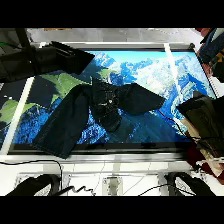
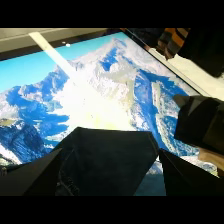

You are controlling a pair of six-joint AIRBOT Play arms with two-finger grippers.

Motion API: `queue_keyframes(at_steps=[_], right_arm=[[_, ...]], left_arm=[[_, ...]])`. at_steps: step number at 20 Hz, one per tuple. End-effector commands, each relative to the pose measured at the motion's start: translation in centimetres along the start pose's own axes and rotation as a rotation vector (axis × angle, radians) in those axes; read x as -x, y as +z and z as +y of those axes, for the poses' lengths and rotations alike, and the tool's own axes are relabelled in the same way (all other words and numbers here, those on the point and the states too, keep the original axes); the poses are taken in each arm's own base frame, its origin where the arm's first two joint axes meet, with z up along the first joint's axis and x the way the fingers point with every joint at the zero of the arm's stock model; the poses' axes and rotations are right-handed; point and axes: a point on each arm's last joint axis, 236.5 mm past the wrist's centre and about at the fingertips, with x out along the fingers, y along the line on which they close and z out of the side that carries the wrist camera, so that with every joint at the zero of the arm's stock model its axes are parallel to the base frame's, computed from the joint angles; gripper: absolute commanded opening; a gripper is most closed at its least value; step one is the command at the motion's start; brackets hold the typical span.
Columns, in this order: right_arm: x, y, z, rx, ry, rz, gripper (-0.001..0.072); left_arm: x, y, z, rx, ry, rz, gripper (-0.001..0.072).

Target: Fold the clothes and pants, and hang the long-sleeved shirts on hangers.

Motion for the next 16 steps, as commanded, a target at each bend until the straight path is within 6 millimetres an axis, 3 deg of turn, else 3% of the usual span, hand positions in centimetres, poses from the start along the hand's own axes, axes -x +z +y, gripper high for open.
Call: queue_keyframes(at_steps=[1,11,16], right_arm=[[0.0,0.0,0.0,0.000,0.000,0.000,0.0026],[0.0,0.1,0.0,0.000,0.000,-0.002,0.0026],[0.2,3.7,0.6,-0.004,0.026,-0.156,0.0027]], left_arm=[[0.0,0.0,0.0,-0.001,0.001,-0.001,0.0697],[0.0,0.0,0.0,-0.001,0.001,-0.001,0.0697],[0.0,0.1,-0.2,0.004,-0.007,-0.004,0.0697]])
